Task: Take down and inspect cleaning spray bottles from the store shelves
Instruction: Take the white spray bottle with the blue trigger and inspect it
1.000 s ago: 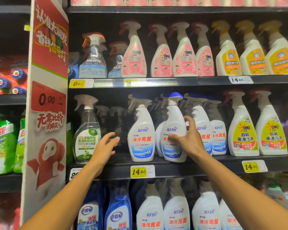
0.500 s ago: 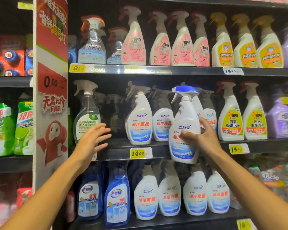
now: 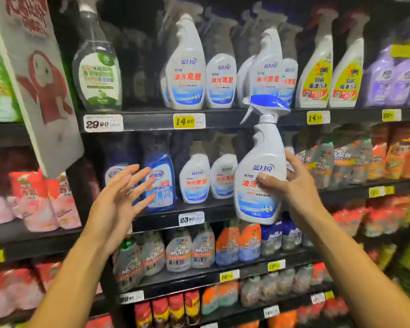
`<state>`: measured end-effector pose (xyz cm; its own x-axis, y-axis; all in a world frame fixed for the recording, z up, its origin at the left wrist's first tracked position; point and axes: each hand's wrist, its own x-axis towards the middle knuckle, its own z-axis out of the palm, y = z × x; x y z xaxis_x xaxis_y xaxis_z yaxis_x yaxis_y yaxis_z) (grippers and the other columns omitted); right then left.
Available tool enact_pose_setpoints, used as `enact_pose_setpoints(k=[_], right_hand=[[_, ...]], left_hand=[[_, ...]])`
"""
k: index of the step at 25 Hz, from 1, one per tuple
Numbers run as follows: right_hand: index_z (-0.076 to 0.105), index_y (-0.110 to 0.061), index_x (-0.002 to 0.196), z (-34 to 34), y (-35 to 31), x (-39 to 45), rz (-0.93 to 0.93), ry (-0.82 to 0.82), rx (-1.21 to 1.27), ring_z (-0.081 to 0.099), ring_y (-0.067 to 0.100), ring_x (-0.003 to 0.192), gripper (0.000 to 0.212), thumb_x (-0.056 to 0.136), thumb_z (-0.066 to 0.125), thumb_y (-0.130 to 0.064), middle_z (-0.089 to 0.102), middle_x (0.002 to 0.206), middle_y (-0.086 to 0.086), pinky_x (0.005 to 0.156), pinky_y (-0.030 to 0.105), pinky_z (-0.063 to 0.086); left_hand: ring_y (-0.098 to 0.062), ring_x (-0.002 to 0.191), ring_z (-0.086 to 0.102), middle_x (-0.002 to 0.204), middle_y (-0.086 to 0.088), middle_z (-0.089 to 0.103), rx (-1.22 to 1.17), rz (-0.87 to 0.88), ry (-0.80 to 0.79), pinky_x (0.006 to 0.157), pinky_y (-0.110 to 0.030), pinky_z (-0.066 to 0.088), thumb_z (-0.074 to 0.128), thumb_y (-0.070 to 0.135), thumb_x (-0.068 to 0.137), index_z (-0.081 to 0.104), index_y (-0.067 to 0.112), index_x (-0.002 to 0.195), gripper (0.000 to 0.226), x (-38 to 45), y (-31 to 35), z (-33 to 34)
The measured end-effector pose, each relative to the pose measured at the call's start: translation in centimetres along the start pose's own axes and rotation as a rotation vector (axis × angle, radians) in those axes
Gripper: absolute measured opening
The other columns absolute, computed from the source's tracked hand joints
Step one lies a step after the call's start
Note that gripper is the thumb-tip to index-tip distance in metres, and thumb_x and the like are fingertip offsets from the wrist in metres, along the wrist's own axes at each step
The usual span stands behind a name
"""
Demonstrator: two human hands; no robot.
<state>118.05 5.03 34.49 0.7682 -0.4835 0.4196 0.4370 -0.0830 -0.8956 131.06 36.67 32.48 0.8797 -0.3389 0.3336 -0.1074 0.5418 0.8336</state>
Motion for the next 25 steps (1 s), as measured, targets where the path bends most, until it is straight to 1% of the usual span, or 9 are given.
enact_pose_setpoints(k=[2, 5, 7, 9, 13, 16, 18, 22, 25], right_hand=[[0.057, -0.015, 0.127, -0.1, 1.6, -2.3, 0.041, -0.019, 0.045, 0.074, 0.031, 0.092, 0.074, 0.060, 0.086, -0.009, 0.076, 0.104, 0.013, 0.072, 0.042, 0.061], [0.055, -0.014, 0.128, -0.5, 3.6, -5.2, 0.086, -0.026, 0.082, 0.074, 0.029, 0.093, 0.081, 0.056, 0.090, -0.005, 0.075, 0.106, 0.013, 0.070, 0.038, 0.060], [0.055, -0.014, 0.126, -0.9, 4.9, -7.1, 0.131, -0.050, 0.114, 0.075, 0.029, 0.090, 0.074, 0.060, 0.087, -0.004, 0.076, 0.105, 0.013, 0.067, 0.036, 0.060], [0.056, -0.016, 0.124, -1.3, 6.1, -9.0, 0.183, -0.084, 0.173, 0.074, 0.031, 0.089, 0.068, 0.062, 0.084, -0.006, 0.075, 0.104, 0.015, 0.068, 0.039, 0.059], [0.061, -0.022, 0.120, -2.3, 7.0, -11.9, 0.264, -0.184, 0.271, 0.072, 0.035, 0.088, 0.059, 0.067, 0.078, -0.002, 0.073, 0.103, 0.020, 0.070, 0.044, 0.059], [0.059, -0.025, 0.123, -3.7, 7.1, -13.5, 0.309, -0.215, 0.306, 0.072, 0.037, 0.094, 0.061, 0.069, 0.079, -0.006, 0.072, 0.109, 0.019, 0.070, 0.043, 0.059], [0.057, -0.026, 0.126, -4.5, 7.3, -14.6, 0.324, -0.213, 0.328, 0.072, 0.034, 0.098, 0.057, 0.075, 0.076, -0.009, 0.072, 0.112, 0.016, 0.071, 0.041, 0.060], [0.052, -0.024, 0.129, -5.8, 7.5, -15.9, 0.385, -0.212, 0.410, 0.072, 0.033, 0.101, 0.045, 0.087, 0.066, -0.022, 0.072, 0.114, 0.013, 0.073, 0.039, 0.060], [0.054, -0.028, 0.128, -7.3, 7.2, -15.9, 0.413, -0.247, 0.361, 0.072, 0.032, 0.102, 0.038, 0.091, 0.064, -0.031, 0.072, 0.114, 0.011, 0.073, 0.039, 0.061]], left_hand=[[-0.028, 0.121, 0.062, 0.132, -0.013, 0.063, -0.034, -0.069, 0.023, 0.096, -0.049, 0.050, 0.046, 0.023, 0.094, 0.060, 0.018, 0.117, 0.028, -2.3, -2.4, -1.0], [-0.030, 0.119, 0.063, 0.130, -0.015, 0.064, -0.056, -0.154, 0.071, 0.094, -0.050, 0.051, 0.050, 0.025, 0.088, 0.058, 0.013, 0.122, 0.037, -5.6, -5.8, -2.1], [-0.030, 0.117, 0.064, 0.128, -0.015, 0.065, -0.054, -0.237, 0.099, 0.092, -0.048, 0.053, 0.051, 0.024, 0.086, 0.055, 0.009, 0.127, 0.043, -8.1, -8.4, -2.1], [-0.031, 0.115, 0.065, 0.126, -0.017, 0.066, -0.069, -0.332, 0.113, 0.089, -0.046, 0.057, 0.052, 0.022, 0.085, 0.052, 0.004, 0.131, 0.049, -10.7, -11.1, -1.3], [-0.035, 0.116, 0.063, 0.127, -0.019, 0.065, -0.058, -0.441, 0.014, 0.083, -0.042, 0.059, 0.056, 0.022, 0.089, 0.054, 0.003, 0.129, 0.044, -14.9, -15.0, 3.0], [-0.034, 0.117, 0.063, 0.127, -0.016, 0.065, 0.053, -0.482, -0.097, 0.093, -0.046, 0.055, 0.063, 0.030, 0.088, 0.054, 0.009, 0.132, 0.049, -17.0, -16.5, 7.2], [-0.030, 0.116, 0.064, 0.126, -0.010, 0.067, 0.164, -0.483, -0.145, 0.096, -0.049, 0.052, 0.065, 0.040, 0.086, 0.060, 0.019, 0.128, 0.047, -18.2, -17.3, 9.7], [-0.030, 0.114, 0.065, 0.125, -0.010, 0.068, 0.158, -0.413, -0.056, 0.091, -0.041, 0.056, 0.064, 0.037, 0.086, 0.059, 0.018, 0.127, 0.045, -20.0, -18.1, 13.0], [-0.030, 0.114, 0.065, 0.125, -0.010, 0.068, 0.158, -0.392, -0.002, 0.088, -0.038, 0.058, 0.070, 0.043, 0.084, 0.060, 0.018, 0.126, 0.050, -21.3, -18.4, 14.6]])
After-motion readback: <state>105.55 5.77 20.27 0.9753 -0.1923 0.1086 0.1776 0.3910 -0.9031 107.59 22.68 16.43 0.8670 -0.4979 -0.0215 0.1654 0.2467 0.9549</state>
